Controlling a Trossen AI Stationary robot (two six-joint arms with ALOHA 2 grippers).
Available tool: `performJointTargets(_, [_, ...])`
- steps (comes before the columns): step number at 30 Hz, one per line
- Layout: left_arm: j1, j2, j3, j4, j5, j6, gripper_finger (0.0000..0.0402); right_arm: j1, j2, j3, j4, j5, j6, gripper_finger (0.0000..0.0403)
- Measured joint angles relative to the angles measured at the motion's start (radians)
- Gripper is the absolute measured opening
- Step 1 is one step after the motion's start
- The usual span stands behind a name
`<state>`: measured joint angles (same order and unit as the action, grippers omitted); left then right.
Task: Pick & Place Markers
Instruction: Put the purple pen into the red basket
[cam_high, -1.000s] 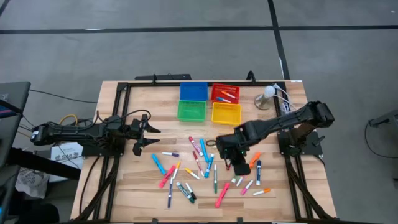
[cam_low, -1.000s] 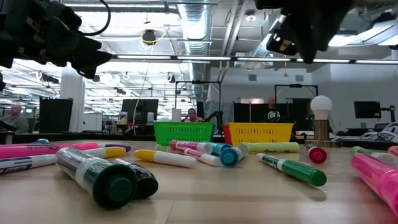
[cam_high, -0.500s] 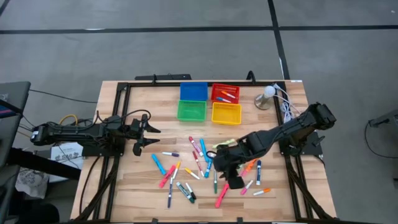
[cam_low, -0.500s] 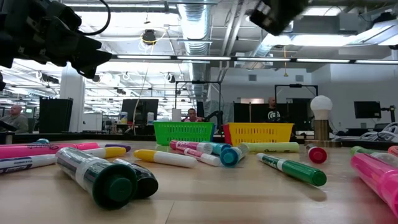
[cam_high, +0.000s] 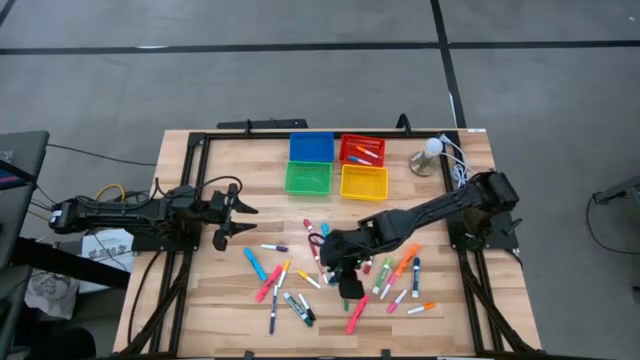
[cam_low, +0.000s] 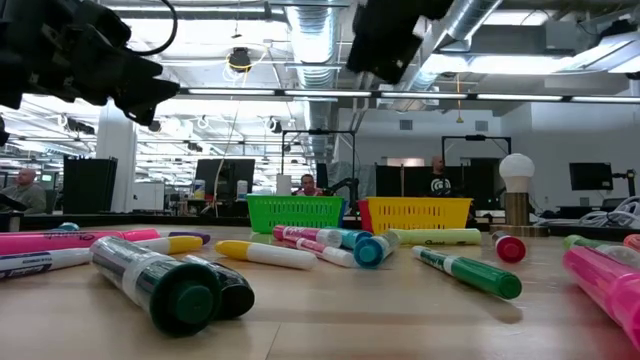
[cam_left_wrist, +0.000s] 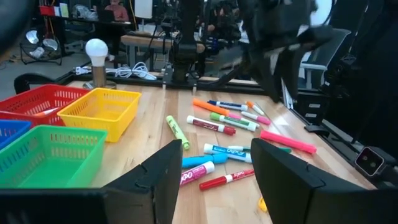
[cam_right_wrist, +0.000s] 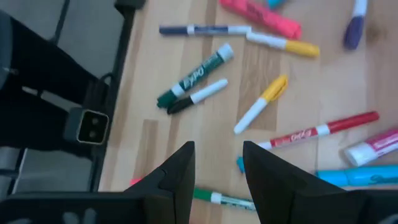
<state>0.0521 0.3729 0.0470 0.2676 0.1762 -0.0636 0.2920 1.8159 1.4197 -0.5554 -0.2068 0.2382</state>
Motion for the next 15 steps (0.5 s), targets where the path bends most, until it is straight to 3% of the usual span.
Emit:
performJointTargets(9, [-0.055,0.023,0.007,0.071,0.218,-0.099,0.0191,-0.008,0.038,0.021,0.014,-0.003,-0.003,0.0126])
performJointTargets(15, [-0.175,0.142,0.086,0.071,0.222,-0.114,0.0191,-0.027,0.037,0.021,0.017,0.006,-0.005,0.0115])
